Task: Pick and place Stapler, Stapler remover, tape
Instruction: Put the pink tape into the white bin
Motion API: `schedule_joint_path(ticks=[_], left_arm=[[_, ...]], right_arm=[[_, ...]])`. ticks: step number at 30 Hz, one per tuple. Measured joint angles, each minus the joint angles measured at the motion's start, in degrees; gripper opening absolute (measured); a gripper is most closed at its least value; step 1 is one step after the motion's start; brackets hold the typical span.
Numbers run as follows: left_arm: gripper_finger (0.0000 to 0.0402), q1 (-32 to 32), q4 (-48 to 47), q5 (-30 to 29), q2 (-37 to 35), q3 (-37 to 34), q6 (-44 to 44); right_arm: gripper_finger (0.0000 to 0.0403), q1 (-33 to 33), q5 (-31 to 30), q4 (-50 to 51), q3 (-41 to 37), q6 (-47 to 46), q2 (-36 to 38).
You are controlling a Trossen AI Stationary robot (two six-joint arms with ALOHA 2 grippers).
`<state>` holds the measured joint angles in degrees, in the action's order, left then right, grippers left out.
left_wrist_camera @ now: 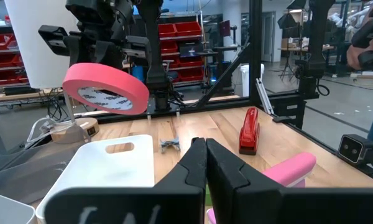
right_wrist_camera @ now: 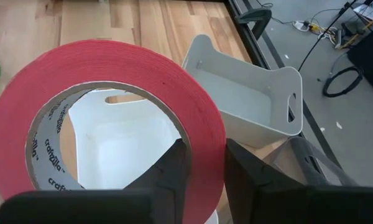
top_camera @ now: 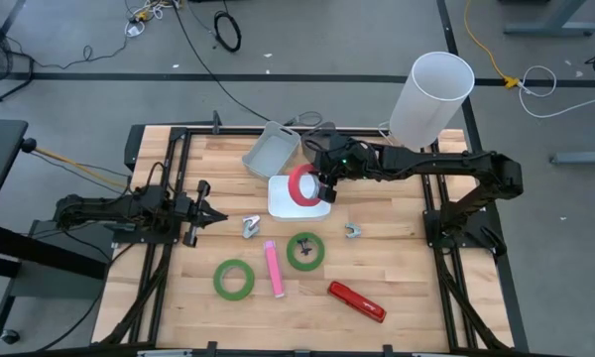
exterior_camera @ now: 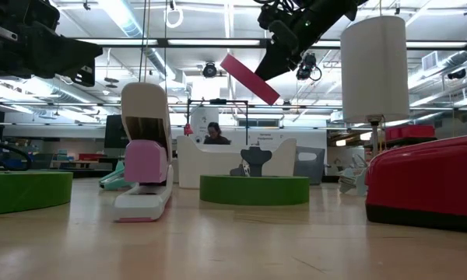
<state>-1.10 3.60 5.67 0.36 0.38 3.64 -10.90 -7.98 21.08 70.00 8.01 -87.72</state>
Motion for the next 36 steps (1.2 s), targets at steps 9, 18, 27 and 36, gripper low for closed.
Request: schedule_joint_path(ticks=[9, 18, 27, 36], left_arm=[[0.0007, 0.0, 0.0, 0.0, 0.0, 0.02, 0.0], [0.0007, 0.01, 0.0, 0.02, 0.0, 0.0, -0.02], [0.0007, 0.02, 0.0, 0.02, 0.0, 0.02, 0.0], [0.0007, 0.02, -0.02, 0.02, 0.0, 0.0, 0.0]], right_arm=[[0.0082, 0.0, 0.0, 0.0, 0.0, 0.0, 0.0], [0.0082, -0.01, 0.0, -0.02, 0.0, 0.0, 0.02], [0.0082, -0.02, 0.01, -0.38, -0.02, 0.0, -0.94], [0.0082, -1.93, -0.08, -0.86, -0.04, 0.0, -0.92]])
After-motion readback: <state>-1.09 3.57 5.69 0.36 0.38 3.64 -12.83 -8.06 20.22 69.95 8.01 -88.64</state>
